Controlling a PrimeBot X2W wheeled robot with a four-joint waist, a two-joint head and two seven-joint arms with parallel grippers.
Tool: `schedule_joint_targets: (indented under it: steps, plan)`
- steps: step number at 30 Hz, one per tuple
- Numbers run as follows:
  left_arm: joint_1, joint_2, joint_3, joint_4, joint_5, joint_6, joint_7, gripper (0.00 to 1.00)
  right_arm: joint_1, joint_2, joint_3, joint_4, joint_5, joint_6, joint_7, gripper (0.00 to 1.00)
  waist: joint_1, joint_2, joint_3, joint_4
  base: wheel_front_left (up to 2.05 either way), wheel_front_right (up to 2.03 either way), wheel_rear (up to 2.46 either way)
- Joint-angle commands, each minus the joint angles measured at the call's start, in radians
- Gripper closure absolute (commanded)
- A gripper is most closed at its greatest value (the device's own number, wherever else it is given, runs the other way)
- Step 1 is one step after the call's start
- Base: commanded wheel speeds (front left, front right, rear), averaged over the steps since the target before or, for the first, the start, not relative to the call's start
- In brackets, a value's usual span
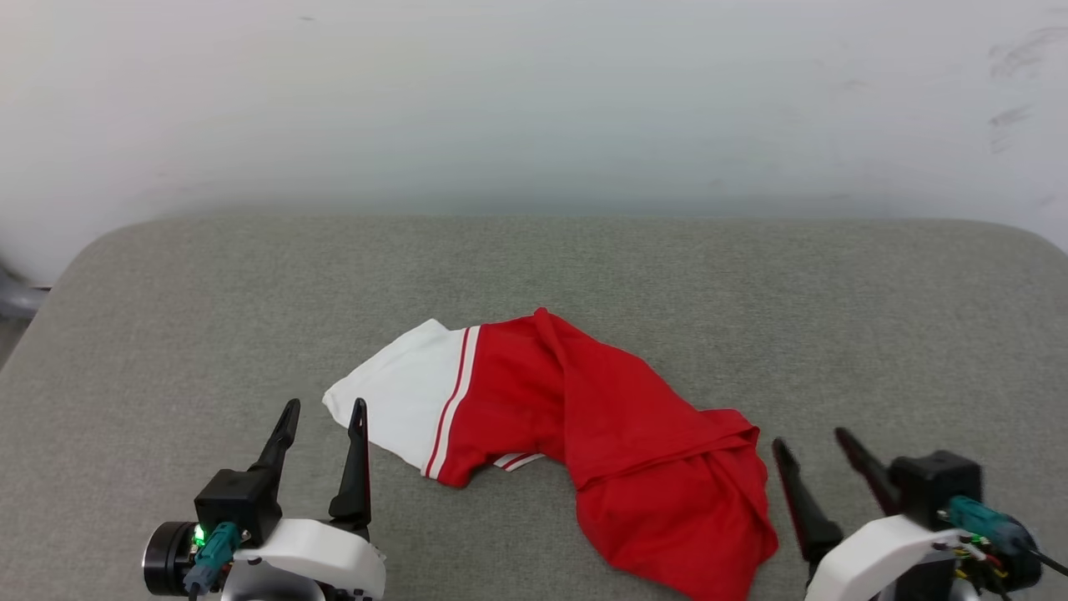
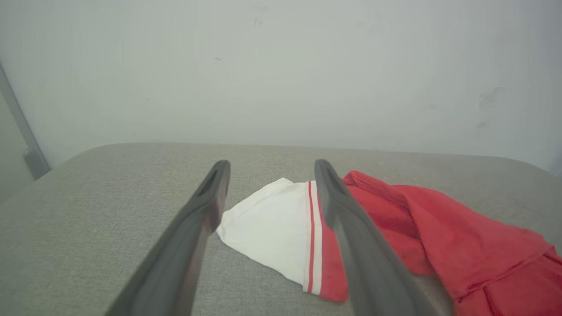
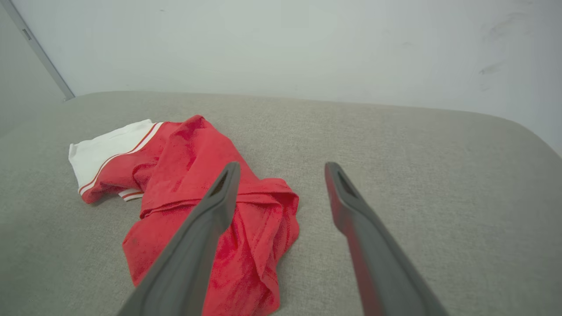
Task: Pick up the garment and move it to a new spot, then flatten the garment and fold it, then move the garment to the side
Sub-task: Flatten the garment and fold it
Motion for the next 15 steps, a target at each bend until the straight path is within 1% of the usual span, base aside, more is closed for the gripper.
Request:
schedule_joint_targets:
  steps: [1, 3, 4, 5, 8, 9, 13, 15]
  plan:
    - [-0.010, -0.005, 0.006, -0.005, -0.009, 0.005, 0.001, 0.00, 0.008, -0.015, 0.025, 0.013, 0.006, -0.001, 0.041, 0.00, 0.0000, 0.0000, 0.007, 0.015, 0.00, 0.00, 0.00]
    - [-0.010, -0.003, 0.009, -0.004, -0.006, 0.008, 0.000, 0.00, 0.009, -0.043, 0.064, 0.026, 0.017, -0.001, 0.094, 0.00, 0.0000, 0.0000, 0.012, 0.027, 0.00, 0.00, 0.00]
    - [-0.010, -0.003, 0.009, -0.004, -0.006, 0.008, 0.000, 0.00, 0.009, -0.043, 0.064, 0.026, 0.017, -0.001, 0.094, 0.00, 0.0000, 0.0000, 0.012, 0.027, 0.00, 0.00, 0.00]
    - [-0.010, -0.005, 0.012, -0.002, -0.010, 0.008, -0.002, 0.00, 0.012, -0.072, 0.112, 0.043, 0.038, -0.001, 0.150, 0.00, 0.0000, 0.0000, 0.017, 0.038, 0.00, 0.00, 0.00]
    - [-0.015, -0.008, 0.014, -0.004, -0.011, 0.008, -0.004, 0.00, 0.010, -0.128, 0.191, 0.062, 0.068, -0.001, 0.230, 0.00, 0.0000, 0.0000, 0.031, 0.053, 0.00, 0.00, 0.00]
    - [-0.015, -0.008, 0.014, -0.004, -0.011, 0.008, -0.004, 0.00, 0.010, -0.128, 0.191, 0.062, 0.068, -0.001, 0.230, 0.00, 0.0000, 0.0000, 0.031, 0.053, 0.00, 0.00, 0.00]
    - [-0.028, -0.010, 0.018, -0.007, -0.005, 0.008, -0.006, 0.00, -0.016, -0.191, 0.307, 0.088, 0.126, -0.001, 0.307, 0.00, 0.0000, 0.0000, 0.059, 0.068, 0.00, 0.00, 0.00]
    - [-0.034, -0.013, 0.022, -0.009, -0.002, 0.007, -0.007, 0.00, -0.043, -0.215, 0.352, 0.102, 0.147, -0.001, 0.326, 0.00, 0.0000, 0.0000, 0.078, 0.074, 0.00, 0.00, 0.00]
